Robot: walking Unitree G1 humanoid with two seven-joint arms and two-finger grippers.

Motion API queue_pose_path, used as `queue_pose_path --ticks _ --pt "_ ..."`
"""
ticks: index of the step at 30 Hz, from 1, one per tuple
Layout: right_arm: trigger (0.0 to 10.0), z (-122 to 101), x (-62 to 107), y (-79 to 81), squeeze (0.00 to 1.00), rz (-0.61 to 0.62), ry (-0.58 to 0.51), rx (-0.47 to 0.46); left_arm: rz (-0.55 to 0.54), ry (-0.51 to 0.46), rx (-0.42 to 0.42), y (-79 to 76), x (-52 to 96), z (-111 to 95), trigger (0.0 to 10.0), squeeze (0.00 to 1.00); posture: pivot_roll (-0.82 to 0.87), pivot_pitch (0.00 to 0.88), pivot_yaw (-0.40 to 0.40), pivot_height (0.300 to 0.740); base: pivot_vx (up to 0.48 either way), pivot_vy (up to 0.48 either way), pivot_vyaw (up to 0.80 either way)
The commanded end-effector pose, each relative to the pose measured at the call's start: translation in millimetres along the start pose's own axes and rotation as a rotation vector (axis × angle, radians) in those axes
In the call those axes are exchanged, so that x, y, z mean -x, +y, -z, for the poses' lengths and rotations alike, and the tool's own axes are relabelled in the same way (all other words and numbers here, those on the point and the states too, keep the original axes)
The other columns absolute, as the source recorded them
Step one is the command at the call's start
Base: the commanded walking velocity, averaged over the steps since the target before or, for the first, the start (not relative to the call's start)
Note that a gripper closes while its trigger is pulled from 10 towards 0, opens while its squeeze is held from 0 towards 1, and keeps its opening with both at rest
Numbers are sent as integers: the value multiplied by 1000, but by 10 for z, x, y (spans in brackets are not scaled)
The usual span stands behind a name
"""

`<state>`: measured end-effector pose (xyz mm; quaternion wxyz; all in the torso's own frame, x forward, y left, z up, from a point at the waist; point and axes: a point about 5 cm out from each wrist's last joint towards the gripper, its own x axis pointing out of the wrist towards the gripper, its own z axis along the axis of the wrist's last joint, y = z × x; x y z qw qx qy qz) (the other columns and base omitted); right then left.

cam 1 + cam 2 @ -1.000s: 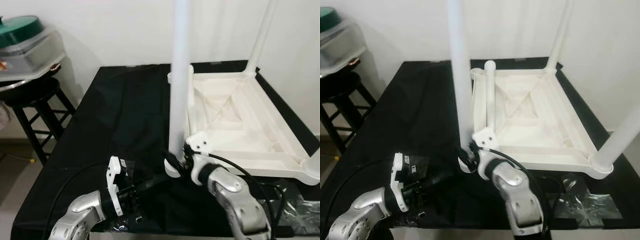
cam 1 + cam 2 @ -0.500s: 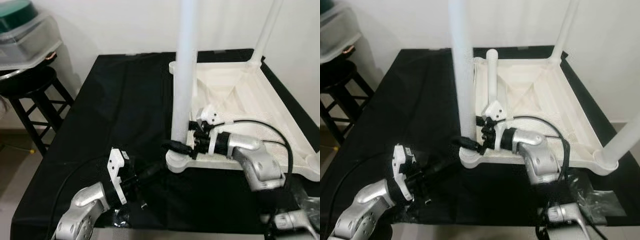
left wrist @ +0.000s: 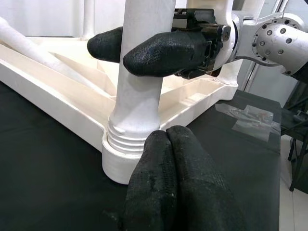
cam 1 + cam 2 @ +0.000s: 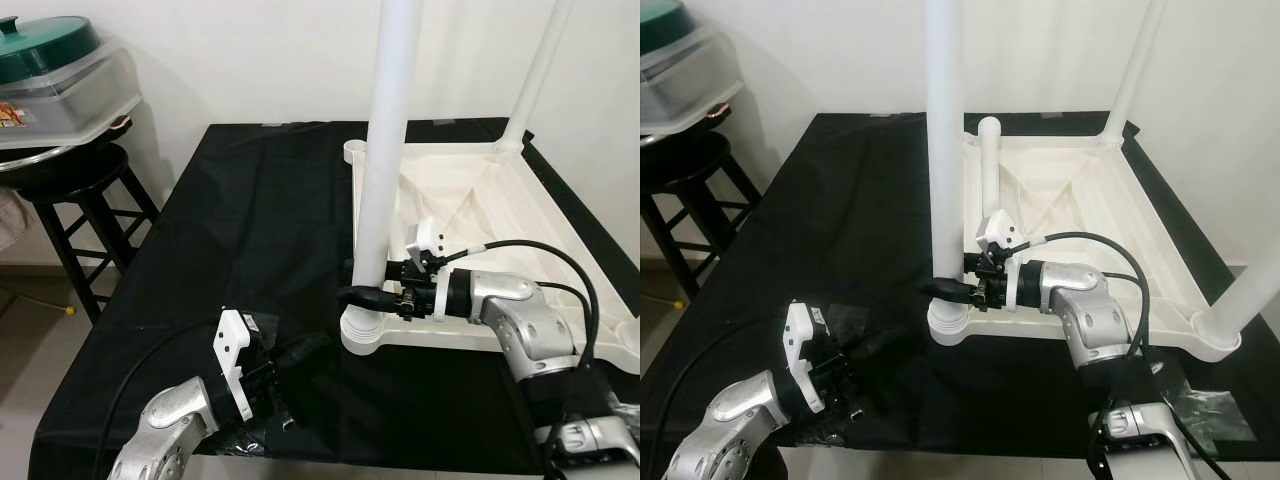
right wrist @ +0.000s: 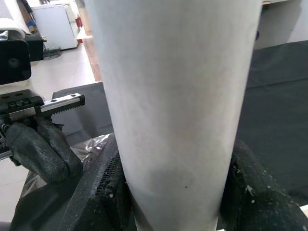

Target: Building children table

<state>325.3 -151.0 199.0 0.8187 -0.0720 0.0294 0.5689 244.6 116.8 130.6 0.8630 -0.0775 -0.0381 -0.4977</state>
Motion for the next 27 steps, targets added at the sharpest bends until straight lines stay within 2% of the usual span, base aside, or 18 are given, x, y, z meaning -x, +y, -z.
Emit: queue_pose_path --ticks 1,3,4,5,6,7,8,12,13,17,18,19,20,21,22,23,24,27 --pt "0 84 -7 66 0 53 13 -9 -6 -2 -10 -24 4 5 10000 0 -33 132 26 740 0 0 0" --pt "0 184 -25 144 0 236 20 -28 -7 -2 -11 -19 17 -1 10000 0 -40 141 26 740 0 0 0" --pt "0 239 -83 176 0 465 -17 -46 -7 -1 -11 -14 26 -5 10000 0 -46 144 25 740 0 0 0" --pt "0 239 -83 176 0 465 -17 -46 -7 -1 -11 -14 26 -5 10000 0 -46 144 25 740 0 0 0" --pt "0 270 -101 197 0 622 -43 -64 -8 -1 -12 -11 33 -8 10000 0 -49 145 26 740 0 0 0" --pt "0 270 -101 197 0 622 -43 -64 -8 -1 -12 -11 33 -8 10000 0 -49 145 26 740 0 0 0" --pt "0 406 -106 286 0 810 -20 -144 -8 0 -12 -5 37 -13 10000 0 -51 151 31 740 0 0 0" --pt "0 406 -106 286 0 810 -20 -144 -8 0 -12 -5 37 -13 10000 0 -51 151 31 740 0 0 0" --pt "0 505 -192 421 0 865 3 -179 -7 1 -12 1 36 -12 10000 0 -49 148 42 740 0 0 0" --pt "0 571 -347 443 0 771 51 -178 -1 6 -1 9 23 6 10000 0 -40 134 31 740 0 0 0" --pt "2824 564 -372 447 0 736 54 -181 -2 6 -1 8 23 7 10000 0 -39 134 32 740 0 0 0" --pt "2824 564 -372 447 0 736 54 -181 -2 6 -1 8 23 7 10000 0 -39 134 32 740 0 0 0" --pt "10000 510 -411 457 0 667 17 -185 -15 -1 -2 9 23 8 10000 0 -38 127 33 740 0 0 0" --pt "10000 510 -411 457 0 667 17 -185 -15 -1 -2 9 23 8 10000 0 -38 127 33 740 0 0 0" --pt "10000 453 -406 427 608 633 -8 -169 -23 -5 -1 10 19 9 10000 0 -35 122 30 740 0 0 0" --pt "10000 410 -394 392 608 609 -24 -159 -27 -7 -1 11 15 10 10000 0 -35 122 30 740 0 0 0" --pt "10000 330 -380 357 1000 523 -59 -156 -25 -7 3 10 12 15 10000 0 -31 117 27 740 0 0 0" --pt "10000 185 -344 376 1000 323 -96 -121 -15 -2 11 5 0 30 10000 0 -32 106 26 740 0 0 0"
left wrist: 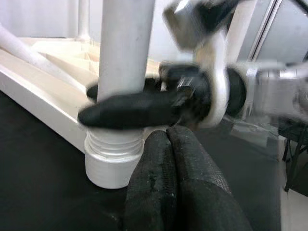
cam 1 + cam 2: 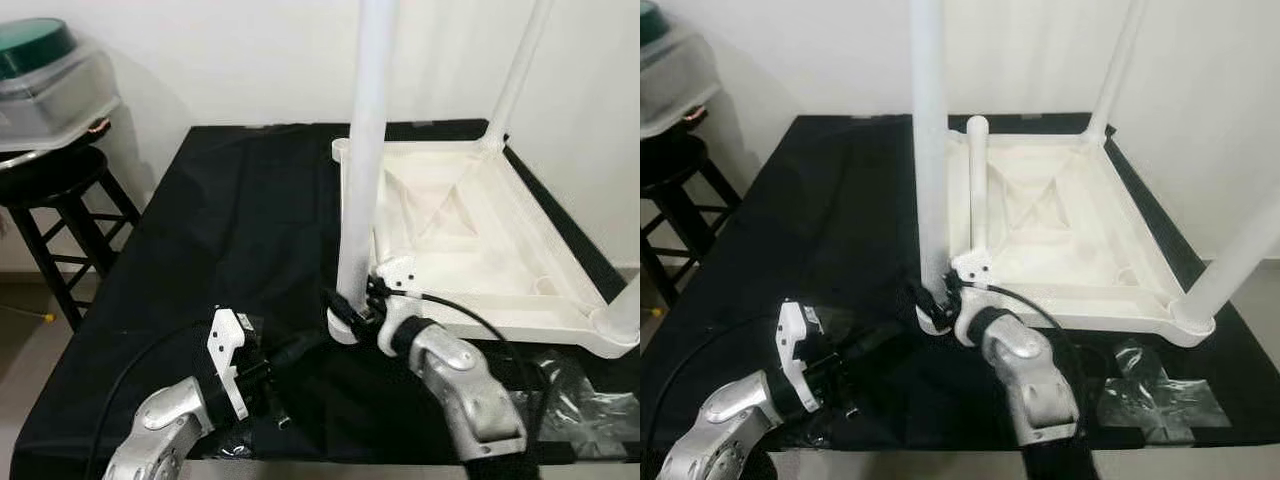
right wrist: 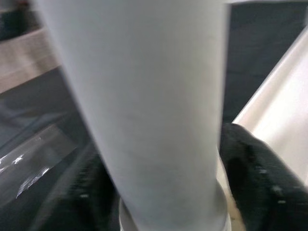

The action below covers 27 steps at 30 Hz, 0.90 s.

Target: Building children table

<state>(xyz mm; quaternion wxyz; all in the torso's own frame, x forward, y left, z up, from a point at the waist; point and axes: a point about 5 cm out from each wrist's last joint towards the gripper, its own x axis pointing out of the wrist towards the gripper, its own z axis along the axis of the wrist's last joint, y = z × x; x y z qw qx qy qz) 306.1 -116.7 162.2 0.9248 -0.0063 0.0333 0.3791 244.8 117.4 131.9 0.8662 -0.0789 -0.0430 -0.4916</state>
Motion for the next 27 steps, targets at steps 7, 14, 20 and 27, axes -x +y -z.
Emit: queue_pose_path --ticks 7,14,20,27 --pt "10000 -186 2 -98 0 -334 17 118 3 10 24 -2 -26 66 10000 0 -20 89 20 740 0 0 0" --pt "10000 -210 -69 -138 0 -537 76 122 -2 10 25 1 -32 63 10000 0 -10 90 19 740 0 0 0" --pt "0 -205 -74 -165 0 -538 68 112 -1 9 24 1 -34 60 10000 0 -9 96 17 740 0 0 0" --pt "0 -174 -31 -217 0 -450 37 116 1 6 28 2 -31 50 10000 0 -23 106 21 740 0 0 0"
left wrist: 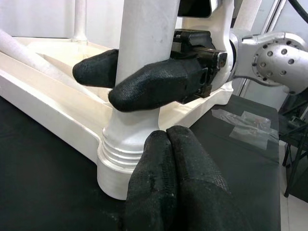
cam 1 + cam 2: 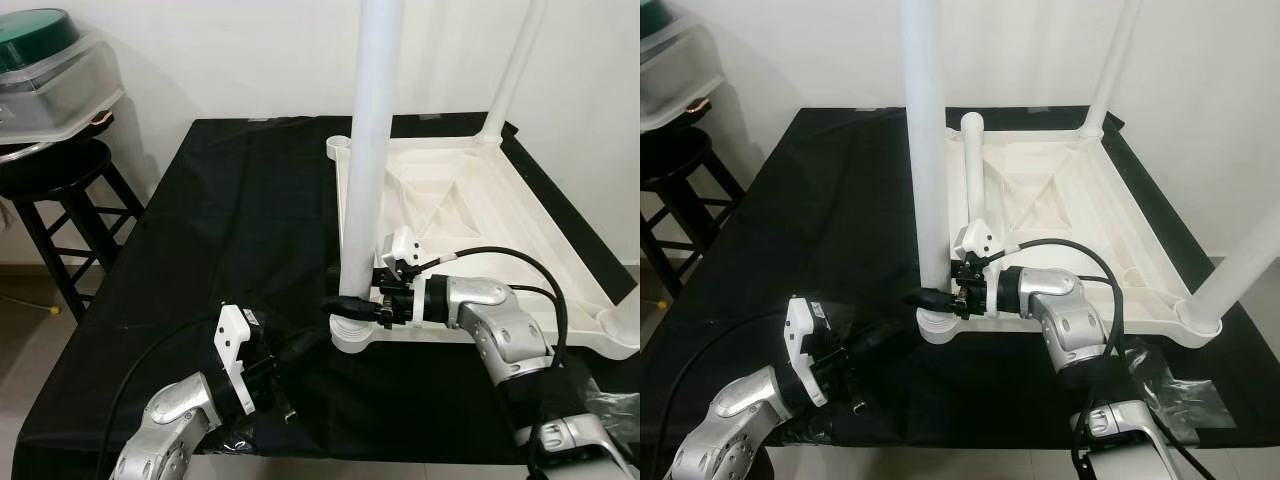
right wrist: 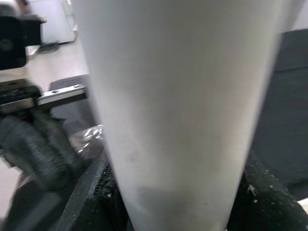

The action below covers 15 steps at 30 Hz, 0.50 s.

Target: Building children table

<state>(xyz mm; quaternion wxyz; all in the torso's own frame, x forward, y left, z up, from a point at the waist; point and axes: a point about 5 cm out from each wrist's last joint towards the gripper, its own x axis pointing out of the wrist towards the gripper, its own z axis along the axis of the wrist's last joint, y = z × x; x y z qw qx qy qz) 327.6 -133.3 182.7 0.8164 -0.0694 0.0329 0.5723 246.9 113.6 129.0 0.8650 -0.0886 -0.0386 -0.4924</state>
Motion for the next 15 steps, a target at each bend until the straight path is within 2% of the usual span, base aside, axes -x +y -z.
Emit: queue_pose_path --ticks 1,3,5,6,7,8,10,11,12,13,14,15 --pt "0 28 -31 46 0 -10 -19 -12 0 8 6 0 7 15 10000 0 -23 106 21 740 0 0 0" --pt "0 56 -15 48 0 35 -16 -8 1 8 7 1 8 12 10000 0 -27 110 21 740 0 0 0" --pt "0 124 24 81 0 169 -2 -15 2 7 8 5 15 5 10000 0 -31 118 21 740 0 0 0" --pt "0 124 24 81 0 169 -2 -15 2 7 8 5 15 5 10000 0 -31 118 21 740 0 0 0" --pt "0 182 18 118 0 284 16 -35 0 6 8 10 27 -2 10000 0 -36 126 22 740 0 0 0" --pt "0 182 18 118 0 284 16 -35 0 6 8 10 27 -2 10000 0 -36 126 22 740 0 0 0" --pt "0 347 7 198 0 794 4 -157 0 7 8 23 43 -14 10000 0 -39 131 31 740 0 0 0" --pt "0 347 7 198 0 794 4 -157 0 7 8 23 43 -14 10000 0 -39 131 31 740 0 0 0" --pt "0 440 2 309 0 910 43 -173 1 8 8 26 46 -17 10000 0 -39 132 32 740 0 0 0" --pt "0 440 2 309 0 910 43 -173 1 8 8 26 46 -17 10000 0 -39 132 32 740 0 0 0" --pt "0 456 -90 428 0 889 93 -97 2 10 7 30 46 -19 10000 0 -30 131 36 740 0 0 0" --pt "0 456 -126 428 0 862 91 -99 1 13 6 35 46 -16 10000 0 -37 124 42 740 0 0 0"
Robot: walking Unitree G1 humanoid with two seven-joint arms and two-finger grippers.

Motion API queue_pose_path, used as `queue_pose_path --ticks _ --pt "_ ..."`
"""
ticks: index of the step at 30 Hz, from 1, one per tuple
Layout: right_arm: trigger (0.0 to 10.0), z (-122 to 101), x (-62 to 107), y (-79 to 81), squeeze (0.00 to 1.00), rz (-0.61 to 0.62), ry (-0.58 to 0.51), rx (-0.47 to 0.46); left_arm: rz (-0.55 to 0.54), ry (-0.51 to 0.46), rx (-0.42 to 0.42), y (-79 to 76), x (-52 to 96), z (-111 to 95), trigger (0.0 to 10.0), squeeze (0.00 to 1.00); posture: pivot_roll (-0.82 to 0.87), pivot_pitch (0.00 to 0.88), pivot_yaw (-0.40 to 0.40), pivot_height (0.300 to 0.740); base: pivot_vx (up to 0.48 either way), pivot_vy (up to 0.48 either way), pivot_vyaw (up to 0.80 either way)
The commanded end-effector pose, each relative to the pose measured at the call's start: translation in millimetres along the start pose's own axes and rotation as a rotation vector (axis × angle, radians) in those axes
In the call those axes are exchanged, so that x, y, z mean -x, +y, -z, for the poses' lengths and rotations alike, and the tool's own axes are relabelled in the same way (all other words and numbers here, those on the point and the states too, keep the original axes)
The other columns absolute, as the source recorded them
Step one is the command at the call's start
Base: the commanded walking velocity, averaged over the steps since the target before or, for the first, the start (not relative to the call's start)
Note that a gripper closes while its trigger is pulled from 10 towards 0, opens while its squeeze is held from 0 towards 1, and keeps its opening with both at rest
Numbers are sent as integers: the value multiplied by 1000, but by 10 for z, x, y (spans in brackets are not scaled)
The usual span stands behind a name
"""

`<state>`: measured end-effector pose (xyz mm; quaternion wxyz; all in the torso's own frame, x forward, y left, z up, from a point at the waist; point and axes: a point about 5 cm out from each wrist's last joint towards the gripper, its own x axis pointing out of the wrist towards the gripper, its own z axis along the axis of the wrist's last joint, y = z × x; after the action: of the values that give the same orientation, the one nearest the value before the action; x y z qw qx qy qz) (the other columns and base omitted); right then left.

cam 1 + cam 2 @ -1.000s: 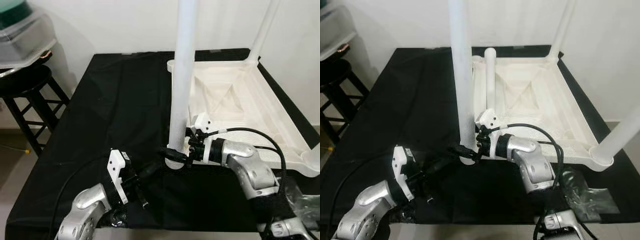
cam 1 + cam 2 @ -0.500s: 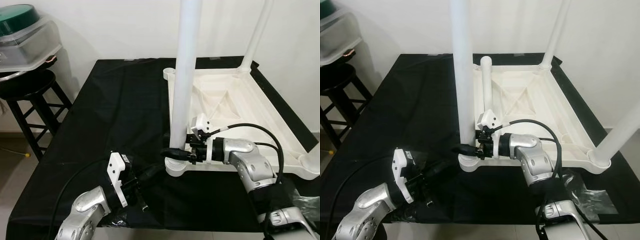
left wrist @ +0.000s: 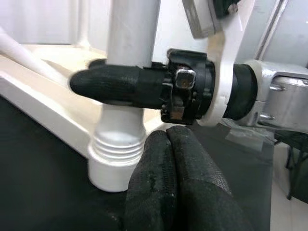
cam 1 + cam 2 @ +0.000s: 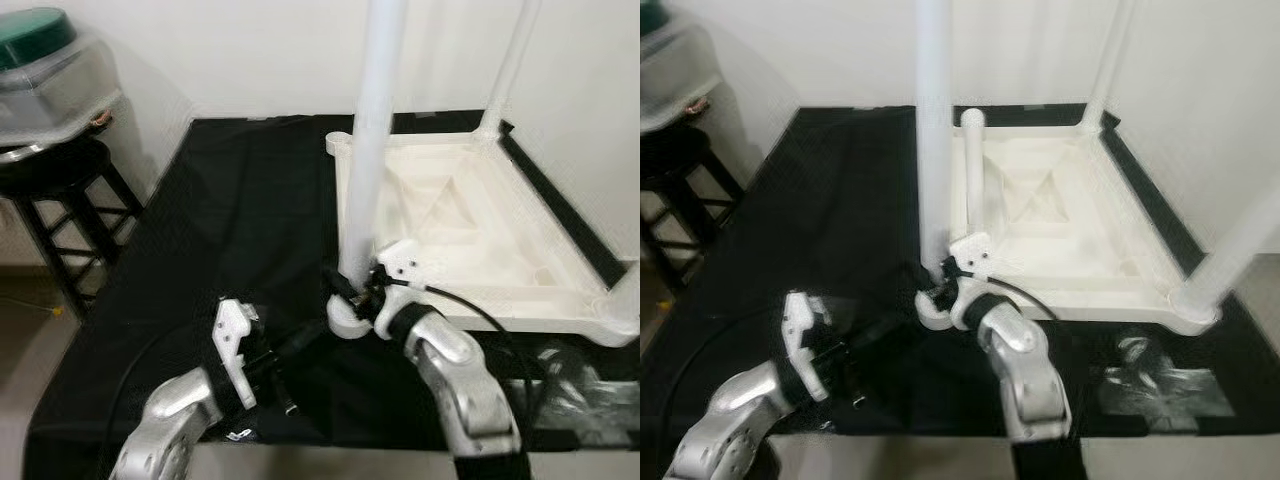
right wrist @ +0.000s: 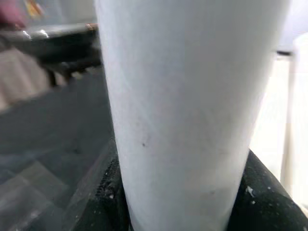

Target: Building children table

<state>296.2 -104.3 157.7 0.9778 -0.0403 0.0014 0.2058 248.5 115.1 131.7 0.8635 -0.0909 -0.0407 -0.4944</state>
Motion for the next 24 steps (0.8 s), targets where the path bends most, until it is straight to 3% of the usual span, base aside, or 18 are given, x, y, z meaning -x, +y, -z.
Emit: queue_pose_path --ticks 1,6,7,8,11,12,14,15,16,18,20,21,22,23,24 --pt "0 257 65 -57 0 60 135 17 -4 19 4 16 46 14 10000 0 -37 124 42 740 0 0 0" --pt "0 265 20 -68 0 27 136 -10 -4 22 2 20 41 16 10000 0 -24 124 33 740 0 0 0" --pt "4039 270 8 -70 0 14 138 -21 -3 24 0 23 42 17 10000 0 -20 126 30 740 0 0 0" --pt "10000 274 8 -47 0 -10 139 -26 -8 22 -1 26 42 16 10000 0 -26 122 33 740 0 0 0" --pt "10000 271 3 -18 0 -57 138 -49 -12 20 -3 29 42 14 10000 0 -22 121 32 740 0 0 0" --pt "10000 236 -2 25 0 -136 122 -90 -14 19 -4 31 41 14 10000 0 -22 118 34 740 0 0 0" --pt "10000 236 -2 25 0 -136 122 -90 -14 19 -4 31 41 14 10000 0 -22 118 34 740 0 0 0" --pt "10000 165 -4 50 1000 -263 96 -101 -14 18 -5 30 38 15 10000 0 -20 116 35 740 0 0 0" --pt "10000 165 -4 50 1000 -263 96 -101 -14 18 -5 30 38 15 10000 0 -20 116 35 740 0 0 0" --pt "10000 -36 3 4 1000 -488 47 -48 -10 19 -6 24 30 19 10000 0 -20 113 35 740 0 0 0" --pt "10000 -36 3 4 1000 -488 47 -48 -10 19 -6 24 30 19 10000 0 -20 113 35 740 0 0 0" --pt "10000 -112 -17 -71 996 -535 38 25 -9 19 -7 21 25 21 10000 0 -17 111 31 740 0 0 0" --pt "10000 -112 -17 -71 996 -535 38 25 -9 19 -7 21 25 21 10000 0 -17 111 31 740 0 0 0" --pt "10000 -169 -52 -154 243 -568 41 73 -9 19 -9 17 21 23 10000 0 -10 111 26 740 0 0 0" --pt "10000 -212 -91 -221 0 -597 47 102 -12 21 -16 17 18 23 10000 0 -6 110 25 740 0 0 0"
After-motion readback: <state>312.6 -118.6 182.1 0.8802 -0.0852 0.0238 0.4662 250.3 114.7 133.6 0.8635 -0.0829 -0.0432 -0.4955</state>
